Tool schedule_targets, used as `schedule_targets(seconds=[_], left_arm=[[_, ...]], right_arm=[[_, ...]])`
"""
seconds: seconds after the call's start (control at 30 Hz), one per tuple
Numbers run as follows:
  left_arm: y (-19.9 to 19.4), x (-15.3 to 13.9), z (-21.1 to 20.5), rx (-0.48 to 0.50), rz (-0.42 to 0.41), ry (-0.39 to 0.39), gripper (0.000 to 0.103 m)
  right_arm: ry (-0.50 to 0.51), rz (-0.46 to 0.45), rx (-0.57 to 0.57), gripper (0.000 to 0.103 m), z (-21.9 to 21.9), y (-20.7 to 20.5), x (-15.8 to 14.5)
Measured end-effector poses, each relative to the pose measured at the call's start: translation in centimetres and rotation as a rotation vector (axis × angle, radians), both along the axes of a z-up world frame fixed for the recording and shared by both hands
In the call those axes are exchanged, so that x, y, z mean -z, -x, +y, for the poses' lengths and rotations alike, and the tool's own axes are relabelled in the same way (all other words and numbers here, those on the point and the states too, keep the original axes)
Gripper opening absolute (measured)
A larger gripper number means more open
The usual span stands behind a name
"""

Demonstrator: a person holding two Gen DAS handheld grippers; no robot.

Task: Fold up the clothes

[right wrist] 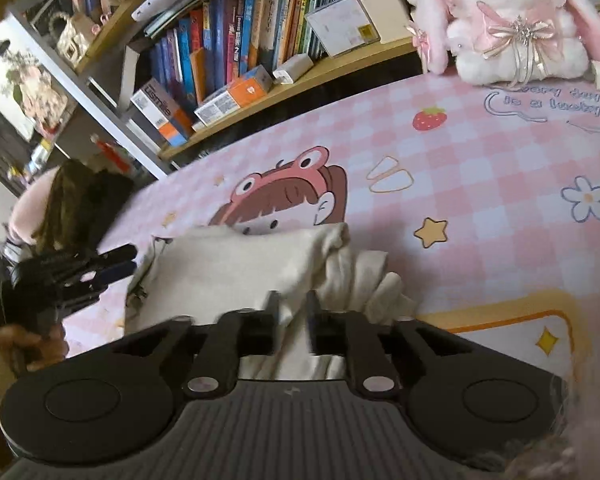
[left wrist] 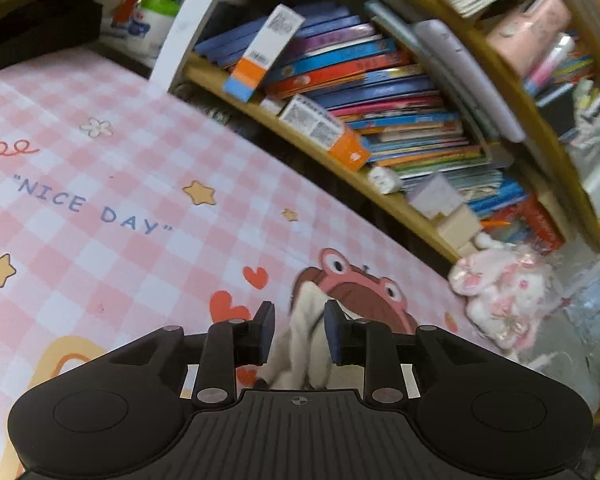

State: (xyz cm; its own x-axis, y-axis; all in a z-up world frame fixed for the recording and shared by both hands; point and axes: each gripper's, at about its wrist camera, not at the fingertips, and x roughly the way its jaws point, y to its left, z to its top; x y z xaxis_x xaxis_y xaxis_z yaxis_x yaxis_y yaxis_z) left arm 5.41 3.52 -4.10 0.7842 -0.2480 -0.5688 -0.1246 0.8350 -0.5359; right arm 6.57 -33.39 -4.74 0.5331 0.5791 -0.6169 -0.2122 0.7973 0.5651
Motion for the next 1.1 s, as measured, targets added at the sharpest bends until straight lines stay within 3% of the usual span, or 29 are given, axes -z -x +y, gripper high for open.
schedule_targets(seconds=[0.1, 0.2, 0.27, 0.43, 0.6, 0.73, 0.8, 0.83, 0.93, 1.03, 1.1], left_arm=[[1.1, 0.1, -0.6, 0.05, -0.012, 0.02, 0.026], [1.1, 1.1, -1.6, 0.076, 0.044, -0.003, 0.026], [0.7, 1.9, -1.9, 0.072, 0.09, -0.016, 0.026], [0.5, 2.5, -1.8, 0.071, 0.103, -0.009, 0.026], [0.5, 2.3, -1.8, 0.065, 0.109, -0.02, 0.027], [0.7, 1.4, -1.4, 0.045, 0.108, -0.06, 0.03], [0.7, 1.0, -1.3, 0.037, 0.104, -0.079, 0.049], [0.6, 0.9, -1.4, 0.035, 0.102, -0.092, 0.055], [0.3, 0.2, -1.8, 0.066, 0.059, -0.096, 0.051], [-0.3, -0.7, -2.7, 0.158, -0.019, -0.057, 0.047], [-1.2, -0.5, -3.5, 0.226, -0.018, -0.06, 0.042]], right_arm=[[-0.05, 0.042, 0.003, 0.03, 0.4, -0.7, 0.7], [-0.081, 0.069, 0.012, 0.029, 1.0, -1.3, 1.6], [-0.074, 0.089, 0.025, 0.01, 1.3, -1.7, 2.0], [-0.181, -0.006, -0.008, 0.007, -0.3, 0.2, -0.3], [-0.153, 0.147, 0.063, 0.007, -0.6, -1.2, 2.5], [-0.156, 0.134, 0.048, 0.012, -0.5, -1.1, 2.3], [-0.158, 0.12, 0.054, 0.016, -0.8, -0.8, 1.9], [-0.161, 0.113, 0.056, 0.023, -1.0, -0.7, 1.6], [-0.173, 0.093, 0.051, 0.032, -1.4, -0.3, 1.0], [-0.165, 0.085, 0.026, 0.033, -1.2, 0.3, 0.8], [-0.16, 0.079, 0.015, 0.033, -1.0, 0.8, 0.7]])
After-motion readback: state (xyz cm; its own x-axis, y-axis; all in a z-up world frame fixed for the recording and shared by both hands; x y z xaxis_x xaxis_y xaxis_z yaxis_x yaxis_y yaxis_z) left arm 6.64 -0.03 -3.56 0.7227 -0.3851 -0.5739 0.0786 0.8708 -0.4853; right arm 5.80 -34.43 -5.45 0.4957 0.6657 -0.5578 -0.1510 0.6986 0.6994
